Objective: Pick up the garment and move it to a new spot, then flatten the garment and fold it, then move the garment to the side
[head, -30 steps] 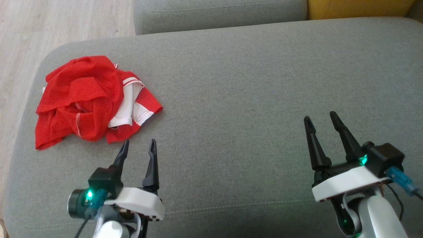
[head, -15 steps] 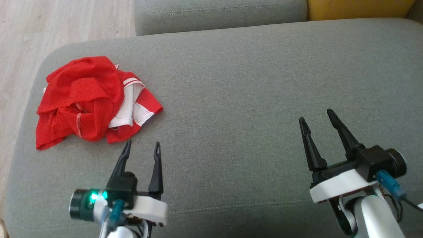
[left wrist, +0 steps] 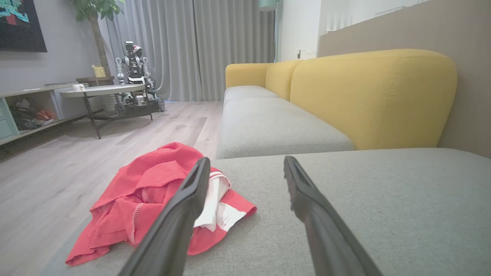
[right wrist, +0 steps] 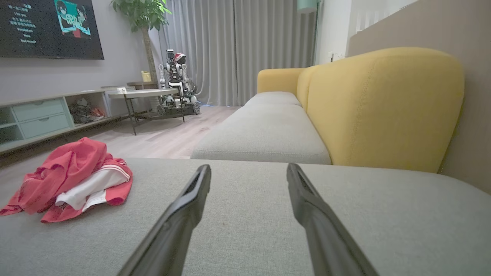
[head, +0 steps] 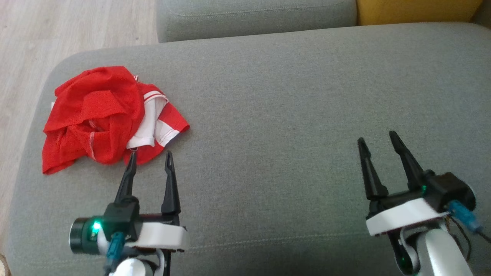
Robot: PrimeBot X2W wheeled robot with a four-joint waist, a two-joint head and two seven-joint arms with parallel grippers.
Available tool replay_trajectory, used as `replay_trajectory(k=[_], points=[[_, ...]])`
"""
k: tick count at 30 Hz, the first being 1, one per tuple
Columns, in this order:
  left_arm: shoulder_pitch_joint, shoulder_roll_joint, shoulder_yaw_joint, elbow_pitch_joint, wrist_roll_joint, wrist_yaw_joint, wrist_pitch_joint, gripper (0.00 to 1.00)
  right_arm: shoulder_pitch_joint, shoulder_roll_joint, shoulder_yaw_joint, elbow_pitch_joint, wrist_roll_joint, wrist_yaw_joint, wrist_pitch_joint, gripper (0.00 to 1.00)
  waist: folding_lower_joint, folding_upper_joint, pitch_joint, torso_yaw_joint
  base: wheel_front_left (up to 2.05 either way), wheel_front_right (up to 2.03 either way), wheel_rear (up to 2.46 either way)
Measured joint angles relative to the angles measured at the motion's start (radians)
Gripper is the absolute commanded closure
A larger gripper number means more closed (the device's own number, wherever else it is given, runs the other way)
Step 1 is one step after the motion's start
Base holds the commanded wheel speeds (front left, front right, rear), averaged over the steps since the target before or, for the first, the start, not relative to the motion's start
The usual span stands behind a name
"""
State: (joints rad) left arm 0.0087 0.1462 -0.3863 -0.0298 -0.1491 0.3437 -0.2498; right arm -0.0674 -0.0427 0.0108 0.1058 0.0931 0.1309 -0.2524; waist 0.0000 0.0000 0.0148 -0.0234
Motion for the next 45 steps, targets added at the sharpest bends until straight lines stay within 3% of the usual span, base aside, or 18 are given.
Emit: replay_trajectory(k=[3,12,25,32,45], points=[[0.014,-0.022,0.032,0.015,0.009,-0.043,0.0,0.0,0.0,0.0,-0.016,0.05,0.093,0.0,0.0,0.0,0.0,0.0,-0.002,0.001,0.0,0.0,0.0],[0.031,-0.062,0.091,0.065,0.044,-0.116,0.0,0.0,-0.002,0.0,-0.017,0.082,0.082,0.0,0.0,0.0,0.0,0.0,-0.005,0.0,0.0,0.0,0.0],[0.031,-0.087,0.118,0.089,0.069,-0.147,0.0,0.0,-0.002,0.0,-0.014,0.078,0.075,0.0,0.0,0.0,0.0,0.0,-0.009,0.03,0.0,0.0,0.0],[0.033,-0.089,0.137,0.092,0.077,-0.154,0.0,0.0,0.004,0.0,0.028,0.072,0.075,0.0,0.0,0.0,0.0,0.0,-0.015,0.119,0.0,0.0,0.0],[0.079,-0.089,0.17,0.076,0.088,-0.169,0.0,0.0,0.039,0.0,0.093,0.07,0.093,0.0,0.0,0.0,0.0,0.0,-0.04,0.345,0.0,0.0,0.0]])
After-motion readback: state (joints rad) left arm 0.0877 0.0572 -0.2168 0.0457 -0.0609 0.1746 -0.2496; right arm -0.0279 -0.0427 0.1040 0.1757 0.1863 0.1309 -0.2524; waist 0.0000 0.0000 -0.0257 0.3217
